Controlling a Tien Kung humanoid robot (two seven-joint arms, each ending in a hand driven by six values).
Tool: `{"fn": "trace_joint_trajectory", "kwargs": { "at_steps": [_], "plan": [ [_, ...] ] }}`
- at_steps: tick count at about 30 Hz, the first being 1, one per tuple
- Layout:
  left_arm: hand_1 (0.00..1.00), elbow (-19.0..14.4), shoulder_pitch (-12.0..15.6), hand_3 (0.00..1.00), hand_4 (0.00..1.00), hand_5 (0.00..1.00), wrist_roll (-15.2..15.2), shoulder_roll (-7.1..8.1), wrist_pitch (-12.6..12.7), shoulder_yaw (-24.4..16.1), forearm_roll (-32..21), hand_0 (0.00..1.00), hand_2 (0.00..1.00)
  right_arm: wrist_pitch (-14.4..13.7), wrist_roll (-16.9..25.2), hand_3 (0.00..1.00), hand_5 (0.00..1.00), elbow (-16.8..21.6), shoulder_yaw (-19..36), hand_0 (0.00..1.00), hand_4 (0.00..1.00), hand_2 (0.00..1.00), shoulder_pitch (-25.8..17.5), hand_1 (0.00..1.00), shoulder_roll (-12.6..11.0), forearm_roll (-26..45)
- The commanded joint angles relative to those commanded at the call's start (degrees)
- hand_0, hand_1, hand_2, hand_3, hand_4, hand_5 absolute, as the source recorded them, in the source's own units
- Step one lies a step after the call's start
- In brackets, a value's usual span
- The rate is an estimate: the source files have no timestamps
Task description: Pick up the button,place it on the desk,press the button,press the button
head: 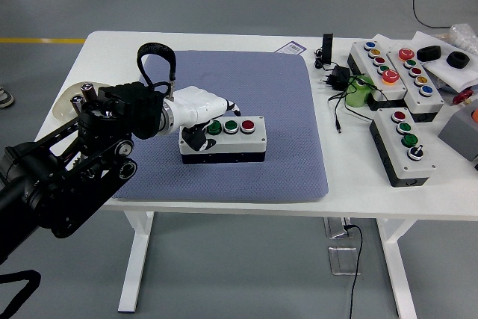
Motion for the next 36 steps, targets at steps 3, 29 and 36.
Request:
{"fn": "trace_joint_trajectory", "kwargs": {
  "at_steps": [3, 29, 36],
  "plan": [
    [0.015, 0.13, -0.53, 0.876, 0.641, 0.002, -0.12, -0.39, 0.00, 0.69, -0.57, 0.002, 0.052, 0.02, 0.00, 0.644, 0.269, 0.00, -0.01, 0.652, 0.264, 0.602, 0.02, 0.567, -0.01, 0.01],
    [0.021, 9.65, -3.37, 0.871, 0.636, 0.002, -0.53, -2.76, 0.00, 5.63, -2.78, 0.005, 0.057, 0.11, 0.15, 0.644, 0.269, 0.00, 0.55, 0.651, 0.265, 0.600, 0.43, 0.566, -0.09, -0.63],
    [0.020, 9.57, -3.72, 0.871, 0.635, 0.002, -0.46, -2.79, 0.00, 7.08, -2.91, 0.005, 0.056, 0.05, 0.10, 0.644, 0.269, 0.00, 0.58, 0.652, 0.265, 0.600, 0.46, 0.567, -0.04, -0.57]
  ]
}}
